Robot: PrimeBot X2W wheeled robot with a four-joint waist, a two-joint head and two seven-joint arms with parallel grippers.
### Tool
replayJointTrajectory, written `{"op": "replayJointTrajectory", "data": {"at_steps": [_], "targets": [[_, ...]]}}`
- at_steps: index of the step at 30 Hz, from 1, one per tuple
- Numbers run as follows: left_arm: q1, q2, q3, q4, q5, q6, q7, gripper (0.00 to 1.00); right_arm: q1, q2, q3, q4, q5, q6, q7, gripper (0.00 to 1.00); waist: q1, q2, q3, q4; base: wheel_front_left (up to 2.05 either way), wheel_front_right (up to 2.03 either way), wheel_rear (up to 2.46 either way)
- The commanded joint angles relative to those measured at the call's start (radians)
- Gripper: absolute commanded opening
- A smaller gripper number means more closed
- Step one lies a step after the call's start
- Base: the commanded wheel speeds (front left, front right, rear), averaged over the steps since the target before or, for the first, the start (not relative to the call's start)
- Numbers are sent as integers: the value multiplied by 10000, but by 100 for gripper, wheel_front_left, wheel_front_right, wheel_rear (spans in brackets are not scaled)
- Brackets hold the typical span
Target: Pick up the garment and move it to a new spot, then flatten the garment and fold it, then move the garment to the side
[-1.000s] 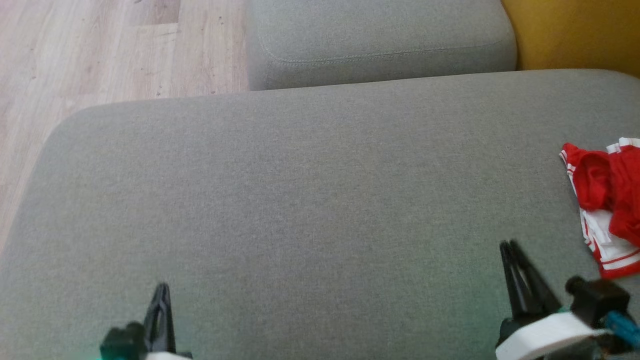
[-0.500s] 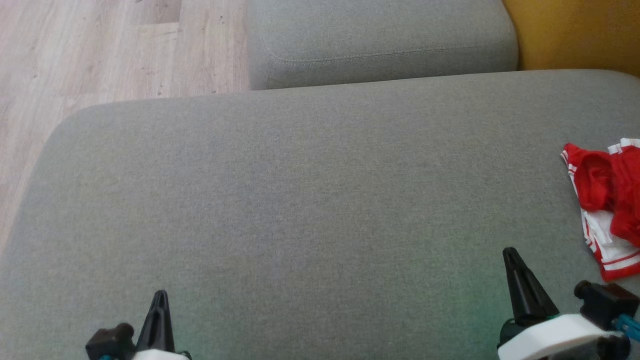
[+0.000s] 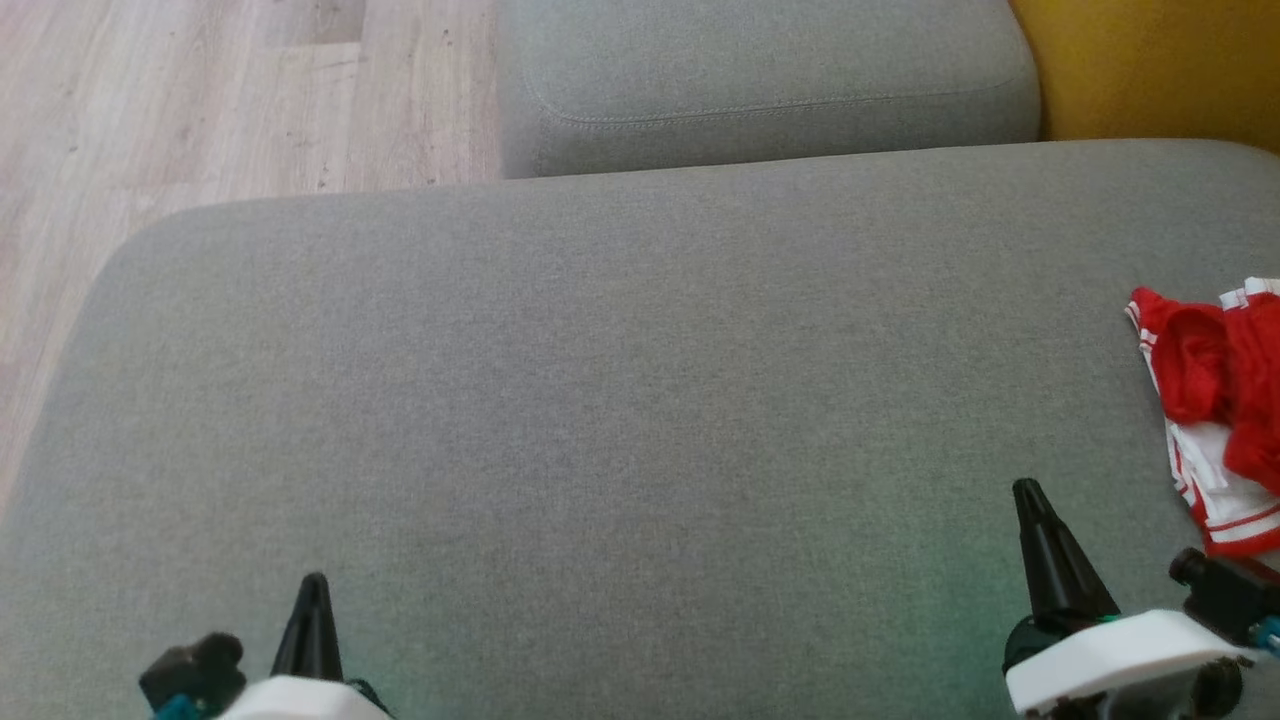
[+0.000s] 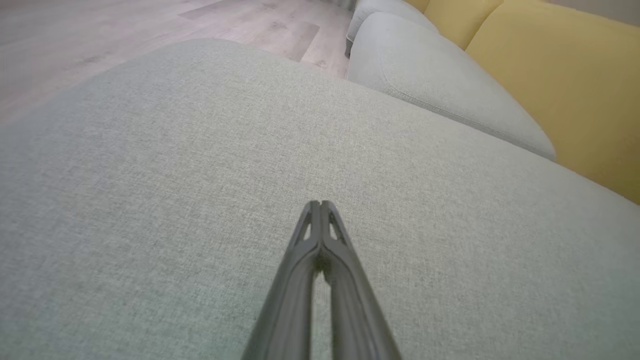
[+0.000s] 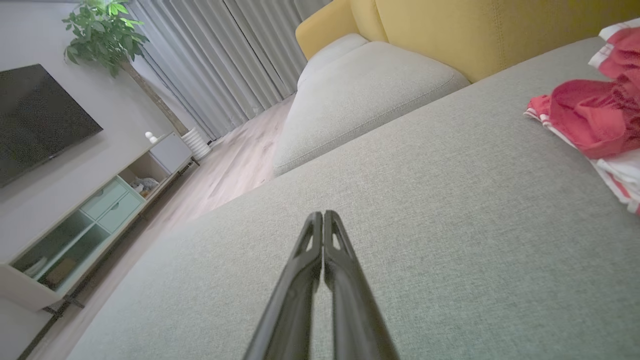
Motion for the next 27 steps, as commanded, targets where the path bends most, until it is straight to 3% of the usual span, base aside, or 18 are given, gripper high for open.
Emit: {"op": "replayJointTrajectory", "data": {"at_steps": [1,27], "targets": [[-510,99,353,-213,-155,-84,-6,0,-448,-188,-30,-230,231,-12,-84,0,-1,0,0,1,0,0,0],[-924,-524,1486,-36,-2618,-1089,554,0,-1134,-282,-210,559,3411,-22,-65,0,-1,0,32,58,0,0,0]]}}
